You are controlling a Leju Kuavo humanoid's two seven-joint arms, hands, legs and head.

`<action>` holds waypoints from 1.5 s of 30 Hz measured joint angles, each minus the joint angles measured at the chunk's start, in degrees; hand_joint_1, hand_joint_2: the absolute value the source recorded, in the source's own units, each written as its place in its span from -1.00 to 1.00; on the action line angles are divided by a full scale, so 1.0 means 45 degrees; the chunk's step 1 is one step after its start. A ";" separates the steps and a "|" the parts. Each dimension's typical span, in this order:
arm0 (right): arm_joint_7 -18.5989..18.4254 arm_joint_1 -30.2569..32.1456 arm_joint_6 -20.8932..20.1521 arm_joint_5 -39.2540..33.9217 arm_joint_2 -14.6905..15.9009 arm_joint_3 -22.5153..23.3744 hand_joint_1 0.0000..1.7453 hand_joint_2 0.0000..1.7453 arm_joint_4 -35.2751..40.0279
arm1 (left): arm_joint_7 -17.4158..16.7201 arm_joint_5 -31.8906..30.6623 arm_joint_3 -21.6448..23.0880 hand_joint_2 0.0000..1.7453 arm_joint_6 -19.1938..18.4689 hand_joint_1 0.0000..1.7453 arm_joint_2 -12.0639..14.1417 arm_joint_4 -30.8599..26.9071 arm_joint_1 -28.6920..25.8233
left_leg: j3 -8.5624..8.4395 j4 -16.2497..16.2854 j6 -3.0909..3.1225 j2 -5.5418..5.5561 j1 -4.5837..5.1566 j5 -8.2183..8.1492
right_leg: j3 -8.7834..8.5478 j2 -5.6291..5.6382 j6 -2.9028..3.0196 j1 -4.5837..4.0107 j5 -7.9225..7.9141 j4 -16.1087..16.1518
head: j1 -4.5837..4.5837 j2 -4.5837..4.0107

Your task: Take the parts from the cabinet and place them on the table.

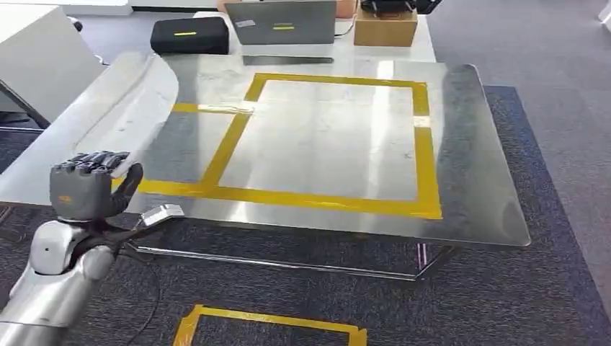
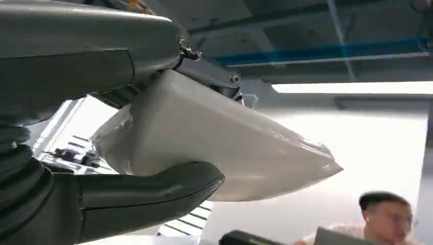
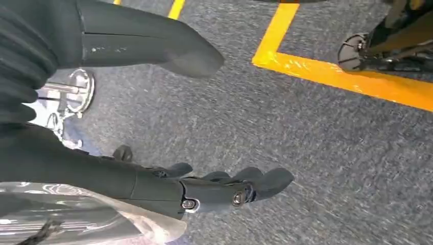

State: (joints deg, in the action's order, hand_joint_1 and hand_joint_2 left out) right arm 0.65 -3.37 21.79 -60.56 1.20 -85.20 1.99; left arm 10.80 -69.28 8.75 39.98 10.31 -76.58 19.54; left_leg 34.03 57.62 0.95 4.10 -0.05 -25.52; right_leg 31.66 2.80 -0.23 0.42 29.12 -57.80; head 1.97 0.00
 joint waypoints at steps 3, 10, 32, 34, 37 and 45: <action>-0.0038 -0.0034 0.0009 0.0058 0.0092 -0.0127 -1.00 1.00 0.0209 | -0.0039 -0.0044 0.0335 1.00 0.0010 1.00 0.0181 0.1228 0.0592 | -0.0002 -0.0003 -0.0058 -0.0024 0.0002 -0.0022 | 0.0004 0.0034 -0.0002 0.0005 0.0001 0.0004 | 0.0000 0.0000; -0.0107 -0.0077 0.0005 0.0175 0.0238 -0.0272 -1.00 1.00 0.0501 | -0.0626 -0.0651 0.1529 1.00 0.0010 1.00 0.0476 0.3847 0.1853 | 0.0013 0.0000 -0.0068 -0.0018 0.0020 -0.0030 | -0.0014 0.0020 -0.0018 0.0038 0.0001 0.0052 | 0.0000 0.0000; -0.0146 -0.0084 0.0044 0.0301 0.0292 -0.0510 -1.00 -1.00 0.0919 | -0.2223 -0.1788 0.4559 1.00 -0.0704 -1.00 0.0209 0.9759 0.4388 | 0.0044 0.0028 -0.0060 -0.0019 0.0039 -0.0037 | -0.0007 0.0022 -0.0056 0.0052 -0.0007 0.0071 | 0.0000 0.0000; -0.0141 -0.0083 0.0049 0.0296 0.0292 -0.0510 -1.00 -1.00 0.0923 | -0.2400 -0.1812 0.4648 -1.00 -0.0704 -1.00 0.0200 0.9858 0.4395 | 0.0044 0.0028 -0.0060 -0.0019 0.0039 -0.0037 | -0.0007 0.0022 -0.0057 0.0052 -0.0007 0.0071 | 0.0000 0.0000; -0.0116 -0.0087 0.0073 0.0296 0.0292 -0.0510 -1.00 -1.00 0.0933 | -0.2623 -0.1682 0.4706 -1.00 -0.0627 -1.00 0.0175 0.9984 0.4407 | 0.0044 0.0028 -0.0060 -0.0019 0.0039 -0.0037 | -0.0008 0.0022 -0.0057 0.0052 -0.0007 0.0071 | -0.0005 0.0000; -0.0078 -0.0075 0.0073 0.0233 0.0301 -0.0510 -1.00 -1.00 0.0977 | -0.2443 -0.0806 0.4657 -1.00 -0.0116 -1.00 0.0166 0.9872 0.4369 | 0.0044 0.0029 -0.0060 -0.0019 0.0039 -0.0037 | -0.0011 0.0021 -0.0057 0.0053 -0.0007 0.0071 | -0.0005 0.0000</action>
State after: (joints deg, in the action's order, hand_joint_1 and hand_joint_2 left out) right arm 0.31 -3.71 22.12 -59.52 2.56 -87.49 6.38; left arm -0.20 -72.91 29.70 39.45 11.06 -32.15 39.20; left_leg 34.23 57.74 0.68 4.01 0.12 -25.69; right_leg 31.61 2.89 -0.49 0.66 29.09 -57.48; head 1.94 0.00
